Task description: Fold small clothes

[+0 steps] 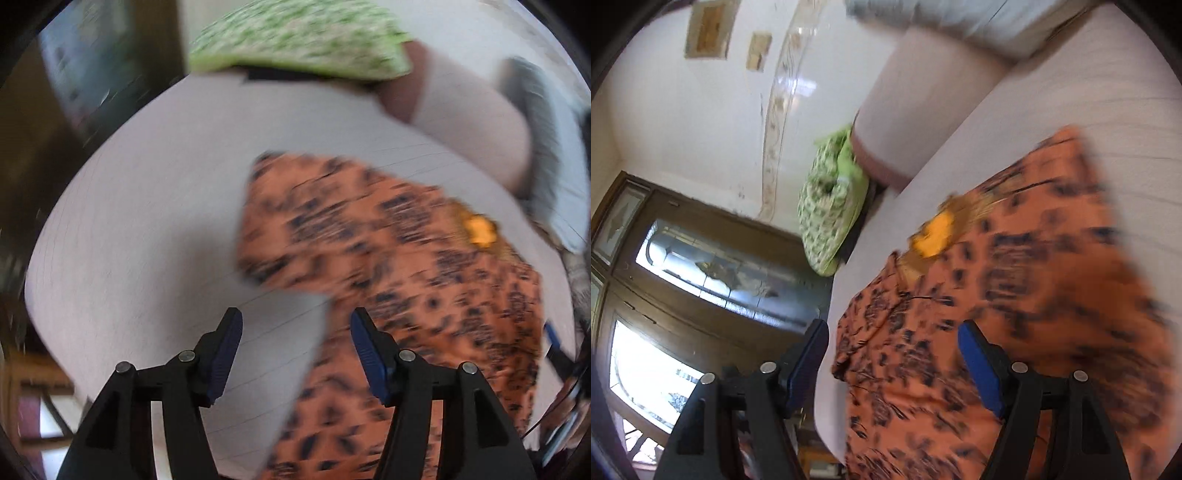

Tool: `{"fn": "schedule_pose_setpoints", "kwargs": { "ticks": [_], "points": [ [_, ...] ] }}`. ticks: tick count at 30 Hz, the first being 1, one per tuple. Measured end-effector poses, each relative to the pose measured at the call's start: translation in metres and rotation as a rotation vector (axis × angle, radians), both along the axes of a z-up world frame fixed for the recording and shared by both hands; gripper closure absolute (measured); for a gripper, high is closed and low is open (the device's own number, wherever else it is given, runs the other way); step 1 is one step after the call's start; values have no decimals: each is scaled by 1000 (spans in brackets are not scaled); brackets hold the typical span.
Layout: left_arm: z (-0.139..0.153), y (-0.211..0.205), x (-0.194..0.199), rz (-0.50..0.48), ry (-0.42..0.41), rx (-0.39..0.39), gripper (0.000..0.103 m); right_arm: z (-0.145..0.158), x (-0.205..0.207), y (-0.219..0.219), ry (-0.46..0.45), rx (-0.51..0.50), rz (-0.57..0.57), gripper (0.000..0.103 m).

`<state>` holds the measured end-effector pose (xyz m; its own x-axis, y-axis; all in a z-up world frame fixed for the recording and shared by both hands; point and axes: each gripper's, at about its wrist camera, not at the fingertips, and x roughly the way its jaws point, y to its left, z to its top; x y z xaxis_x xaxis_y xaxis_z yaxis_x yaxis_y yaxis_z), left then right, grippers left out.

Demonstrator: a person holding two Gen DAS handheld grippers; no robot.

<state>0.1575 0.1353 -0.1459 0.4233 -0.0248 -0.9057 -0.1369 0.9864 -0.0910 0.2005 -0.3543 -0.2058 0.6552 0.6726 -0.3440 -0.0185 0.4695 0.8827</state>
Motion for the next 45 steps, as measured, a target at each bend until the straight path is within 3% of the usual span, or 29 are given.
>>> {"fn": "schedule_pose_setpoints", "kwargs": {
  "ticks": [3,7,13,15,16,17,18,20,23,29,34,40,45],
  "points": [
    [-14,29,-16,36,6,6,41,0,58,49,45,-1,61,27],
    [-16,50,-30,30,-20,20,41,-4,124,110,86,-118,126,27],
    [-19,56,-37,-7,-18,-27,40,-33,180,168,175,-280,165,28],
    [-21,57,-35,-4,-14,-56,40,-44,190,183,223,-339,176,32],
    [-22,58,-35,0,-13,-70,40,-44,190,190,215,-362,177,41],
    [-23,58,-35,2,-12,-80,40,-39,188,201,192,-404,202,71],
    [-24,57,-35,2,-10,-88,40,-36,188,210,188,-449,231,88],
    [-26,57,-34,4,-5,-93,40,-28,181,232,177,-583,260,89],
    [-25,58,-36,18,-4,-92,40,0,164,247,74,-641,255,90],
    [-23,61,-47,47,0,-98,40,72,109,194,-94,-579,91,90],
    [-22,41,-52,26,10,-101,40,92,65,105,-92,-579,-56,90],
    [-22,0,-57,-43,26,-81,40,50,24,3,70,-622,-215,90],
    [-20,-29,-63,-90,42,-53,40,-7,23,-45,241,-558,-279,83]
  ]
}}
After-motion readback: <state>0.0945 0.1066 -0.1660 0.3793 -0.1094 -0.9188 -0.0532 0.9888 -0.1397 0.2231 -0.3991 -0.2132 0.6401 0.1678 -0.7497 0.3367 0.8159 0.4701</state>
